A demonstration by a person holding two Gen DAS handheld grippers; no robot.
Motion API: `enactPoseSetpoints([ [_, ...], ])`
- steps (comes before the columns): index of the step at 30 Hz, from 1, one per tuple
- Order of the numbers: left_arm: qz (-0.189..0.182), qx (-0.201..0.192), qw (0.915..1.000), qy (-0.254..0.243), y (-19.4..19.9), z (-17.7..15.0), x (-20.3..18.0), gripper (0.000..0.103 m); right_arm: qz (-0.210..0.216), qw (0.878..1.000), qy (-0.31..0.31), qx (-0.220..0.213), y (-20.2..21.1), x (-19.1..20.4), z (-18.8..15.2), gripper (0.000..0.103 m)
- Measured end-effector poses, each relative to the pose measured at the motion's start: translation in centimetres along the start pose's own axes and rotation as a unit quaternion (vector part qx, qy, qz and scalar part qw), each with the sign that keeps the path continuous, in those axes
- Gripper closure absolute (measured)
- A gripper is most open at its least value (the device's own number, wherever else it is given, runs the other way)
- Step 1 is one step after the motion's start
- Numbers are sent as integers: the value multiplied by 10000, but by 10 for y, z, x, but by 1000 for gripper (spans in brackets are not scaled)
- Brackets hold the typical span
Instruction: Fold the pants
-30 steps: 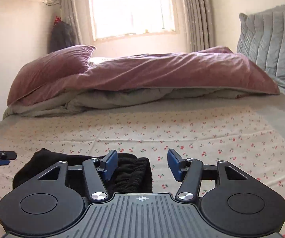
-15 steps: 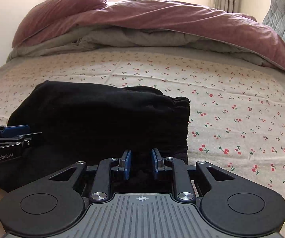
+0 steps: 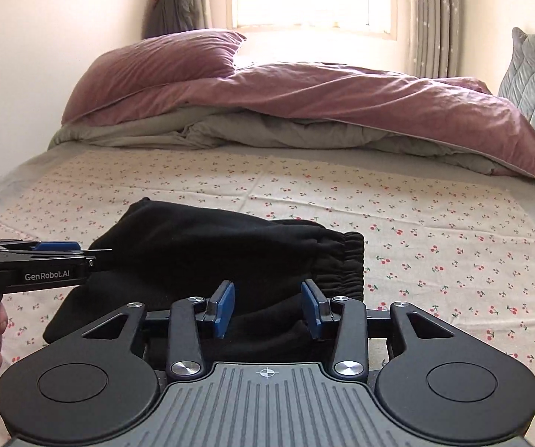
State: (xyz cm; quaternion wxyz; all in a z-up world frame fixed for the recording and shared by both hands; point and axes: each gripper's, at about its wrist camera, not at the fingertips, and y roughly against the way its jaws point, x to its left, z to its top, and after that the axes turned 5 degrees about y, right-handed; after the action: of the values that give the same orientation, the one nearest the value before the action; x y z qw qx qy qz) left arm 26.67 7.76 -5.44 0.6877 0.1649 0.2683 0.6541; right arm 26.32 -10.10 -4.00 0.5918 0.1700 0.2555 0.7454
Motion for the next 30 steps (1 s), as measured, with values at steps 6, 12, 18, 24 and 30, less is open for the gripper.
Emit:
enactPoseSetpoints([
  [6, 128, 189, 9997, 124, 16, -15, -2, 45, 202, 9997, -142, 18, 27, 0, -9, 62],
  [12, 145, 120, 9998, -60, 38, -35, -6, 38, 188, 9998, -72, 60, 49, -2, -22, 61],
  [18, 258, 275, 9993, -60, 46, -49, -3, 38, 75, 9999, -104, 67, 61, -8, -38, 54],
  [24, 323, 42, 9994, 128, 73, -54, -1, 32, -14, 9986, -526, -100, 80, -4, -45, 47],
  [30, 391, -12, 9987, 331, 107, -67, 0, 29, -57, 9952, -972, -136, 104, 14, -70, 47],
])
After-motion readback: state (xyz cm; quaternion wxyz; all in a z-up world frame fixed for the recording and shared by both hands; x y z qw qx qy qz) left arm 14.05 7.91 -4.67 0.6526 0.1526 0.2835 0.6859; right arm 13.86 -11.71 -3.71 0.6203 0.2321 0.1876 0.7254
